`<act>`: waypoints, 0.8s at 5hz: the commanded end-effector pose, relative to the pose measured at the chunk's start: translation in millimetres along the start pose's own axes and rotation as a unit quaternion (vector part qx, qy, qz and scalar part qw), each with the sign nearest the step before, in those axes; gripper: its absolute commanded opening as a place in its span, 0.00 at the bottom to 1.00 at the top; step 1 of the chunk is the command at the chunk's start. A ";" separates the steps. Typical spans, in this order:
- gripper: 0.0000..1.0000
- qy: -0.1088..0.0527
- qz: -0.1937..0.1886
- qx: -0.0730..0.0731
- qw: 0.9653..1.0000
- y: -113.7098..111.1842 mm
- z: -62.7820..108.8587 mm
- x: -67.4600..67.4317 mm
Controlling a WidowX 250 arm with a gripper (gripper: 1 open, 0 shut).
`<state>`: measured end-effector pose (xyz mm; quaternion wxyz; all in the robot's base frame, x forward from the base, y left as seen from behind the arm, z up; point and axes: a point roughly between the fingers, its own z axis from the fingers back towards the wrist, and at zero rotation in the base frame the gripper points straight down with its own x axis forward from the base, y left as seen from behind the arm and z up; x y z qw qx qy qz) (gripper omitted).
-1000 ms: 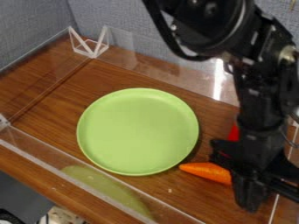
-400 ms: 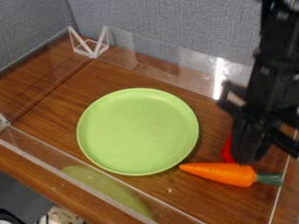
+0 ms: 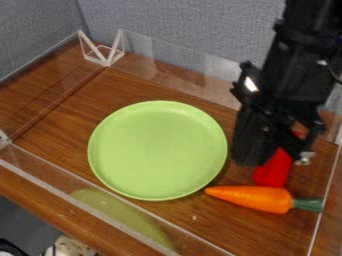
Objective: Move the carrot from the green plate to the table
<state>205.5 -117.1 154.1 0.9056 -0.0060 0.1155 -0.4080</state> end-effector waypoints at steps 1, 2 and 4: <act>0.00 -0.011 -0.058 0.019 0.998 4.1 0.7 -4.5; 0.00 -0.012 -0.092 0.029 0.995 8.0 -12.7 -2.1; 0.00 -0.014 -0.133 0.070 0.989 24.0 -24.9 -10.7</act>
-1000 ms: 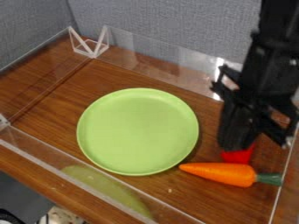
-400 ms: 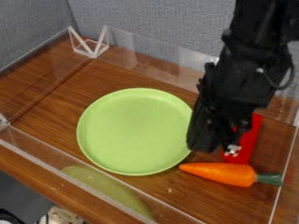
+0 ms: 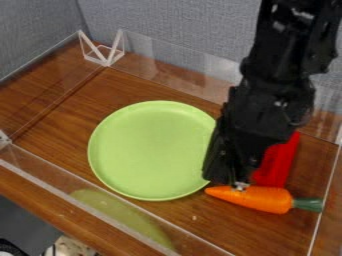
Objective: Move the carrot from the green plate to the table
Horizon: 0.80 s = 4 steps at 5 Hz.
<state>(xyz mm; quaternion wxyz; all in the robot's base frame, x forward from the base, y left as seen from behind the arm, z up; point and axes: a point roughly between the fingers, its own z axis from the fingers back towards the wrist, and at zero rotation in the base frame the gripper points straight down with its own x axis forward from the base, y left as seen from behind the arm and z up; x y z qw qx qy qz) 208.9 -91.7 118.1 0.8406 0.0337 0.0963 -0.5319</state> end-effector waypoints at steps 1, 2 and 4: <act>0.00 -0.017 -0.008 0.036 0.999 9.4 8.0 -9.5; 0.00 -0.023 0.014 0.057 0.998 5.9 5.1 -1.4; 1.00 -0.034 -0.002 0.098 0.995 22.0 -8.9 5.8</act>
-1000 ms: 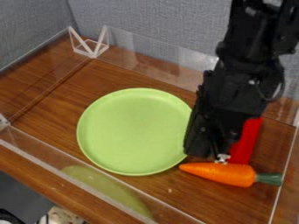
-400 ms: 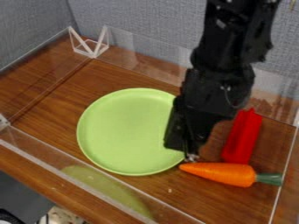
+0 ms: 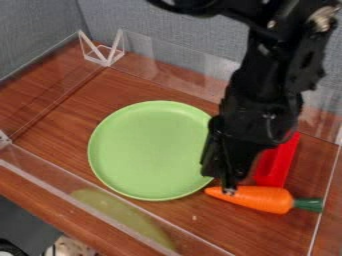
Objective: Move the carrot from the green plate to the table
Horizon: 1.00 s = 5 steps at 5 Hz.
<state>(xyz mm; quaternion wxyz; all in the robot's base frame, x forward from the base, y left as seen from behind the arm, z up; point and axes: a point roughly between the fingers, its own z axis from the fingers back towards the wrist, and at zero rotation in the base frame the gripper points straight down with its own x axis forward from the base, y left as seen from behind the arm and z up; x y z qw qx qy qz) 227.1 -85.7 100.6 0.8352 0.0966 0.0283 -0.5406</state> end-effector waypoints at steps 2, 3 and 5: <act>0.00 -0.031 -0.063 0.049 0.996 41.6 -11.7 -6.2; 0.00 -0.045 -0.098 0.064 0.992 31.1 -17.4 7.7; 1.00 -0.065 -0.146 0.069 0.985 12.3 -30.8 36.0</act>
